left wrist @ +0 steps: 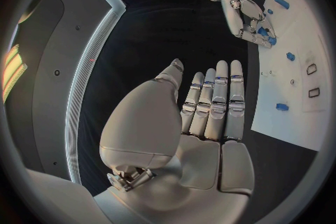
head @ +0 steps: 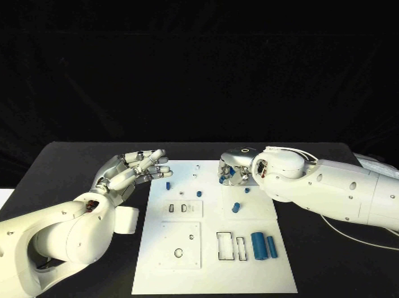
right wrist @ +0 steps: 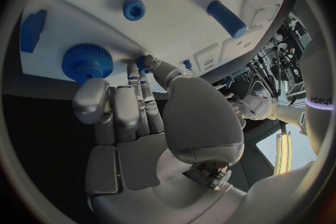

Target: Assemble the parts on the task board

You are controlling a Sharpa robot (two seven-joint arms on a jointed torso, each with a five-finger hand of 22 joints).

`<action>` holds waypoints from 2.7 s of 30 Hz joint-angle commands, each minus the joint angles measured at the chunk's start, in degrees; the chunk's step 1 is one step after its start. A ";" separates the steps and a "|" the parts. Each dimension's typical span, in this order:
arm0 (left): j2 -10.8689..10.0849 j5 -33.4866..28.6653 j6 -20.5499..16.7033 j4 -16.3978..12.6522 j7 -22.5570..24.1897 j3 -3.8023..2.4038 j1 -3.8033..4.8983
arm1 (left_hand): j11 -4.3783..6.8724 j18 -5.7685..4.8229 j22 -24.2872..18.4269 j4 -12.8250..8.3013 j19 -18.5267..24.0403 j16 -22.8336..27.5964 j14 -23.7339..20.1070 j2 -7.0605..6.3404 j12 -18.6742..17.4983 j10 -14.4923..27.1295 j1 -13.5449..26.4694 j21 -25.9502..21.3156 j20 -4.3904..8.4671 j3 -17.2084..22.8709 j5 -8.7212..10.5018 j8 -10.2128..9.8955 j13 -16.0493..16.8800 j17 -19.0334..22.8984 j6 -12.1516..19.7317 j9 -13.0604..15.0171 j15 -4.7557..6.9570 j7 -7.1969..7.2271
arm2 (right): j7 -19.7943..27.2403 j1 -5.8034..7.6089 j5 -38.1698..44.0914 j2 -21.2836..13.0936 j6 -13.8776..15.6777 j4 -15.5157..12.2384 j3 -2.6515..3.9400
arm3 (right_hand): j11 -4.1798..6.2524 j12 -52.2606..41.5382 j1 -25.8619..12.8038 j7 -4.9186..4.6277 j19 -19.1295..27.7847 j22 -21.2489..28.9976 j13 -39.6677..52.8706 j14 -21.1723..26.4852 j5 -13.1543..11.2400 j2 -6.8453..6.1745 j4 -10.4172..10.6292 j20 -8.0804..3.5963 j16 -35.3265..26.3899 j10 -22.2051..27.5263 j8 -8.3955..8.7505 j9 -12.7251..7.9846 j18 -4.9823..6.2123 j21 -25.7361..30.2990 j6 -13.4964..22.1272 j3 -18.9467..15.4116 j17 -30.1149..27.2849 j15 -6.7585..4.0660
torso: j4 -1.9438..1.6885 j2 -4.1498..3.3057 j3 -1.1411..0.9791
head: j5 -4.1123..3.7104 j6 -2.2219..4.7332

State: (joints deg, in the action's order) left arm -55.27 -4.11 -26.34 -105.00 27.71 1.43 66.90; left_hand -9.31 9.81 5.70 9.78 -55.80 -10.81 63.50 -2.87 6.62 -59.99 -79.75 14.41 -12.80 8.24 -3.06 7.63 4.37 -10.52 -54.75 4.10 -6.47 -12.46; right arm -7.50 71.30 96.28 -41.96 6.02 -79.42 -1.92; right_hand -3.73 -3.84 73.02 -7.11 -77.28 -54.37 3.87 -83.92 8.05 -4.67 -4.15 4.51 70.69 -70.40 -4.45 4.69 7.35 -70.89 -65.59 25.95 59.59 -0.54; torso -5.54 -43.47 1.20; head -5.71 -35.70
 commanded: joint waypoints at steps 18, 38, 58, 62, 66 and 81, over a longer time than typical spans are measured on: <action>0.11 -1.03 0.81 -0.50 -0.26 -0.05 0.19 | -0.41 0.64 -0.17 -0.48 -0.13 0.36 0.10 0.42 -0.47 -0.02 0.15 -0.31 -0.26 -0.21 0.05 -0.37 -0.06 -0.23 -0.04 -0.08 -0.36 -0.52 | -4.93 0.34 -0.60 4.03 14.23 1.02 0.19 | 0.18 0.12 0.55 0.00 -0.33 -1.32 -0.05 -2.28 -2.90 1.57 1.19 0.04 1.18 -0.88 -0.02 0.65 -1.17 -1.35 -0.90 1.33 0.61 -0.67 | -0.25 -0.24 0.13 | 0.68 0.95; 0.18 -1.08 0.97 -0.88 -0.41 -0.05 0.64 | -0.42 0.65 -0.19 -0.57 -0.15 0.39 0.11 0.48 -0.52 0.00 0.08 -0.33 -0.27 -0.20 0.05 -0.40 -0.06 -0.27 -0.02 -0.08 -0.37 -0.53 | -6.00 0.37 -1.09 9.40 11.82 6.40 0.18 | 0.03 0.24 -0.02 -0.16 -0.20 -1.46 -0.10 -2.20 -3.17 1.26 1.68 0.14 1.42 -0.59 0.26 0.68 -1.17 -1.53 -0.64 1.30 0.75 -0.57 | -0.33 -0.30 0.18 | 1.06 0.31; 0.13 -1.08 0.75 -0.89 -0.42 -0.05 1.19 | -0.42 0.65 -0.23 -0.75 -0.20 0.45 0.15 0.58 -0.60 -0.01 -0.03 -0.39 -0.27 -0.19 0.04 -0.45 -0.06 -0.36 -0.02 -0.07 -0.36 -0.52 | -7.33 0.14 -0.73 12.15 8.70 8.54 0.00 | -0.09 0.29 -0.37 -0.27 -0.01 -1.43 -0.13 -2.07 -3.29 0.83 1.96 0.18 1.42 -0.21 0.49 0.68 -1.13 -1.57 -0.33 1.16 0.58 -0.48 | -0.27 -0.42 0.18 | 1.39 -0.09; 0.17 -1.08 0.73 -0.90 -0.39 -0.05 1.26 | -0.42 0.65 -0.23 -0.75 -0.20 0.45 0.15 0.58 -0.60 -0.01 -0.03 -0.39 -0.27 -0.19 0.04 -0.45 -0.06 -0.36 -0.02 -0.07 -0.36 -0.52 | -8.60 0.10 -0.29 12.75 8.72 9.09 -0.05 | -0.11 0.30 -0.41 -0.29 0.02 -1.44 -0.14 -2.05 -3.31 0.77 2.00 0.19 1.43 -0.14 0.53 0.67 -1.13 -1.58 -0.26 1.15 0.56 -0.45 | -0.30 -0.40 0.21 | 1.32 -0.16; 0.19 -1.08 0.76 -0.95 -0.38 -0.05 1.32 | -0.40 0.66 -0.25 -0.84 -0.24 0.47 0.19 0.64 -0.62 -0.04 -0.10 -0.40 -0.27 -0.18 0.04 -0.46 -0.05 -0.40 -0.05 -0.06 -0.35 -0.51 | -9.66 0.07 0.14 13.20 8.99 9.68 -0.07 | -0.16 0.32 -0.44 -0.34 0.10 -1.35 -0.15 -1.99 -3.24 0.71 2.06 0.22 1.32 0.03 0.60 0.66 -1.12 -1.55 -0.13 1.17 0.34 -0.42 | -0.35 -0.41 0.24 | 1.30 -0.15; 0.18 -1.07 0.92 -0.97 -0.55 -0.05 1.44 | -0.40 0.66 -0.25 -0.84 -0.24 0.47 0.19 0.64 -0.62 -0.04 -0.10 -0.40 -0.27 -0.18 0.04 -0.46 -0.05 -0.40 -0.05 -0.06 -0.35 -0.51 | -10.62 0.06 0.46 13.73 7.86 9.14 -0.09 | -0.69 0.38 -0.95 -0.83 1.18 0.16 -0.23 -1.40 -3.71 0.03 2.72 0.65 0.14 1.73 0.87 0.52 -0.87 -0.71 0.99 1.01 -1.69 0.12 | -0.29 -0.45 0.25 | 1.25 -0.37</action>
State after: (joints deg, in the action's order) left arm -55.18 -5.10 -26.33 -105.78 26.91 1.43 68.24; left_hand -9.31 9.80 5.54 9.30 -55.80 -10.58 63.50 -2.87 6.19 -59.98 -79.75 14.19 -12.81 8.08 -3.06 7.42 4.39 -10.87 -54.95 4.11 -6.47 -12.65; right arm -17.26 71.50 95.88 -28.38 15.78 -70.08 -1.91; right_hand -4.45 -3.63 72.52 -7.96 -76.52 -54.24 3.69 -83.96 4.64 -4.56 -1.78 5.26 71.13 -69.03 -3.82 5.24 6.62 -71.84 -65.09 26.90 57.93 -0.90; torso -5.82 -43.91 1.45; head -4.39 -36.03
